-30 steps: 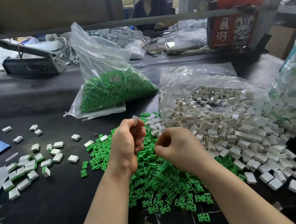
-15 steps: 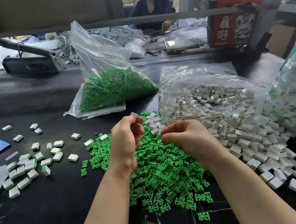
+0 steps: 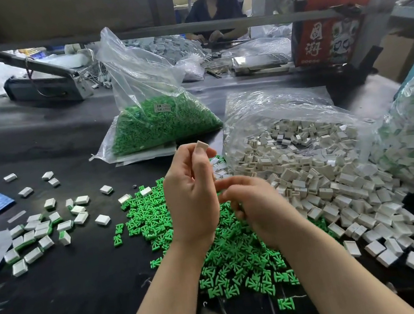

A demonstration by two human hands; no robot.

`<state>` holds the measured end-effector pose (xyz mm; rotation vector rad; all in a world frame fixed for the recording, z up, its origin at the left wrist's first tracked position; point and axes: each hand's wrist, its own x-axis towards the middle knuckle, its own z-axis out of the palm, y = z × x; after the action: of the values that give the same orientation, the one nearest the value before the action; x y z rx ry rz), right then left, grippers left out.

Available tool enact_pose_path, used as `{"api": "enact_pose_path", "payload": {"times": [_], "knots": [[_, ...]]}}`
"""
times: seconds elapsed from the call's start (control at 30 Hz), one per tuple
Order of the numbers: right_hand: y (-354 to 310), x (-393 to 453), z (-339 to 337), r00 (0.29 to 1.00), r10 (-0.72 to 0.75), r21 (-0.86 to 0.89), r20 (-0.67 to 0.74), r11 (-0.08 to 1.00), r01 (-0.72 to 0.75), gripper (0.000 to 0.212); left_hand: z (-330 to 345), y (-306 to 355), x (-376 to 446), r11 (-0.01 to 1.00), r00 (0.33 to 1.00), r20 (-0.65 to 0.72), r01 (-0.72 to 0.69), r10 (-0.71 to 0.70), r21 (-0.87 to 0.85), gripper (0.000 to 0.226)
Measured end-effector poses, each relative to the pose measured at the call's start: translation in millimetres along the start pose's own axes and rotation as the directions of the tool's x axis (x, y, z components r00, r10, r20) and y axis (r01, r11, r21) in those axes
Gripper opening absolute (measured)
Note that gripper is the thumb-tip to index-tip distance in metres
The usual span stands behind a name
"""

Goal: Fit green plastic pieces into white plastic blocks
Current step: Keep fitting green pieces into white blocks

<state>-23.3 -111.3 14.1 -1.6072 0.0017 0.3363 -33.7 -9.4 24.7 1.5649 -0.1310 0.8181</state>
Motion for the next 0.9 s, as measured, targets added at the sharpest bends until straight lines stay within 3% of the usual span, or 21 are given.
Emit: {"api": "enact_pose_path", "payload": {"times": [0.1, 0.17, 0.23, 0.27, 0.33, 0.4, 0.43, 0.53, 0.63, 0.7, 0.9], "knots": [[-3.6, 2.1, -6.4, 0.998, 0.060, 0.427, 0.009, 0.902, -0.058, 0.023, 2.8, -12.5, -0.8, 0.994, 0.995, 0.056, 0.076, -0.081, 0.084, 0.027], [-4.9, 1.7, -9.7, 0.997, 0.070, 0.607, 0.022, 0.792, -0.069, 0.023, 7.8, -17.3, -5.0, 0.977, 0.983, 0.050, 0.169, -0.177, 0.129, 0.027], [-6.6, 0.5, -10.5, 0.999, 0.038, 0.679, 0.002, 0.734, -0.029, 0.024, 13.9, -21.0, -6.7, 0.900, 0.898, -0.061, 0.436, -0.437, -0.024, 0.029], [-7.1, 0.3, -10.0, 1.000, 0.009, 0.683, -0.016, 0.731, 0.004, 0.024, 16.0, -22.7, -5.7, 0.789, 0.792, -0.075, 0.586, -0.606, -0.184, 0.030], [-6.9, 0.3, -8.9, 0.997, -0.060, 0.644, -0.042, 0.761, 0.073, 0.027, 18.0, -25.1, -2.7, 0.440, 0.551, 0.086, 0.742, -0.830, -0.505, 0.032], [-6.7, -1.2, -6.8, 0.992, -0.121, 0.578, -0.020, 0.808, 0.110, 0.032, 15.9, -27.7, -2.0, 0.148, 0.405, 0.263, 0.743, -0.875, -0.652, 0.033], [-6.5, -2.1, -5.7, 0.989, -0.146, 0.545, -0.003, 0.829, 0.124, 0.035, 14.0, -28.5, -1.6, 0.067, 0.373, 0.315, 0.730, -0.873, -0.680, 0.033], [-6.8, -3.4, -6.0, 0.978, -0.205, 0.397, -0.024, 0.896, 0.198, 0.038, 9.7, -28.1, 1.1, -0.029, 0.361, 0.402, 0.712, -0.842, -0.701, 0.033], [-6.1, -2.3, -16.4, 0.943, -0.301, -0.002, -0.144, 0.953, 0.304, 0.025, 5.8, -26.2, 4.8, 0.006, 0.387, 0.399, 0.724, -0.831, -0.690, 0.031], [-4.1, -1.1, -22.5, 0.924, -0.352, -0.226, -0.150, 0.922, 0.314, 0.016, 3.8, -26.5, 6.0, 0.045, 0.422, 0.385, 0.720, -0.821, -0.693, 0.029], [3.1, 2.6, -10.5, 0.881, -0.456, -0.456, -0.122, 0.814, 0.358, 0.010, 6.2, -22.5, 4.2, 0.063, 0.468, 0.436, 0.733, -0.769, -0.677, 0.029]]}}
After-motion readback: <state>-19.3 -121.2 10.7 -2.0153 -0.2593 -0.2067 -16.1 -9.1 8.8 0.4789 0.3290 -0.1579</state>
